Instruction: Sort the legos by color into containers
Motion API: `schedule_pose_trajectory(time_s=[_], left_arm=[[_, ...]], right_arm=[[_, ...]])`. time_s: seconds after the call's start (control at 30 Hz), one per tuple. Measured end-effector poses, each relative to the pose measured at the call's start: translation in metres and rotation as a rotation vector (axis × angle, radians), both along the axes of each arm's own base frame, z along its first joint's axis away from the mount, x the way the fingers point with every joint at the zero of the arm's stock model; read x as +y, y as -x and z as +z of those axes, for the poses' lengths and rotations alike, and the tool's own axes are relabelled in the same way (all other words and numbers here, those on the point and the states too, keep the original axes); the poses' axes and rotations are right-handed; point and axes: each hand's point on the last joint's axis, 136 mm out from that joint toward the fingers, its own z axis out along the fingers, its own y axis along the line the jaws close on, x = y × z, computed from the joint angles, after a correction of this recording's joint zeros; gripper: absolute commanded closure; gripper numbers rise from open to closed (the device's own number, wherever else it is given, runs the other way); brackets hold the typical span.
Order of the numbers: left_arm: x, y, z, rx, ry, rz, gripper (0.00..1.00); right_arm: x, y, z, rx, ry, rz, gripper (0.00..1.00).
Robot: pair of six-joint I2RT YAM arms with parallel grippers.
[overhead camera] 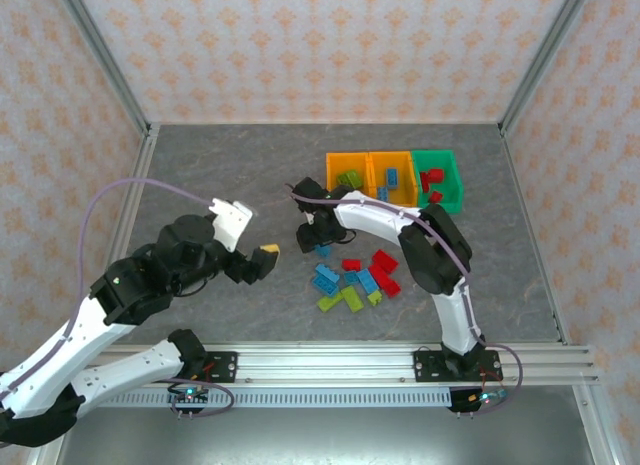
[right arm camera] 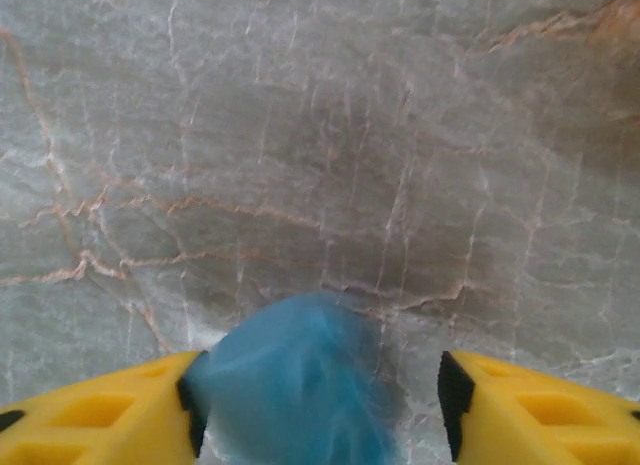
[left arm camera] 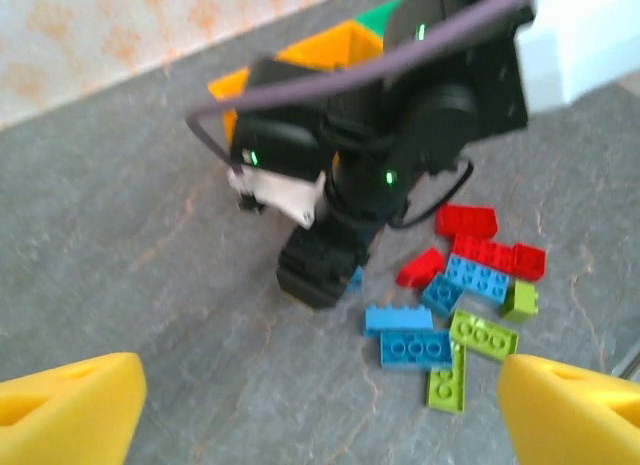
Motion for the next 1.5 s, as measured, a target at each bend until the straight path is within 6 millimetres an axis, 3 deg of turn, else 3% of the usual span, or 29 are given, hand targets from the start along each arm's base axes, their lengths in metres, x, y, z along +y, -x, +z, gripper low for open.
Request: schedule_pose_trajectory(time_s=[0.13, 0.27, 0.47, 0.57, 0.7, 0.8, 0.9, 1.0, 1.13, 1.2, 1.27, 1.5], left_arm=[[-0.003, -0.003, -0.022, 0.036, -0.081, -0.022, 0.03], [-0.004, -0.004, -0.027, 0.036, -0.111, -0.038, 0.02], [0.0, -0.002, -0.024, 0.014, -0.113, -0.037, 0.02], [0.003, -0.001, -0.025, 0.006, -0.117, -0.034, 0.01], [0.007, 0.0, -0.023, -0.006, -0.113, -0.025, 0.01], [0.008, 0.0, -0.022, -0.011, -0.109, -0.023, 0.01], [0.009, -0.001, -0.022, -0.009, -0.109, -0.016, 0.01], [0.01, -0.002, -0.022, -0.009, -0.109, -0.01, 0.0], [0.01, -0.002, -0.022, -0.009, -0.109, -0.008, 0.0], [0.012, -0.003, -0.022, -0.008, -0.11, -0.002, 0.0], [0.013, -0.004, -0.022, -0.009, -0.109, 0.002, 0.0], [0.014, -0.003, -0.023, -0.01, -0.108, 0.004, 0.0]], right_arm=[[-0.005, 0.003, -0.002, 0.011, 0.028, 0.009, 0.65], [-0.011, 0.005, -0.008, 0.007, 0.051, 0.01, 0.71], [-0.018, 0.007, 0.004, -0.033, 0.03, -0.025, 0.78], [-0.024, 0.004, 0.024, -0.093, -0.009, -0.066, 0.78], [-0.045, -0.013, 0.079, -0.225, -0.11, -0.187, 0.77], [-0.083, -0.047, 0.12, -0.337, -0.163, -0.33, 0.76], [-0.133, -0.084, 0.137, -0.404, -0.148, -0.476, 0.76], [-0.171, -0.119, 0.13, -0.417, -0.096, -0.577, 0.77], [-0.191, -0.157, 0.103, -0.384, -0.037, -0.63, 0.72], [-0.196, -0.171, 0.089, -0.355, -0.017, -0.639, 0.62], [-0.197, -0.179, 0.081, -0.333, -0.009, -0.641, 0.5], [-0.19, -0.181, 0.093, -0.324, -0.046, -0.623, 0.47]])
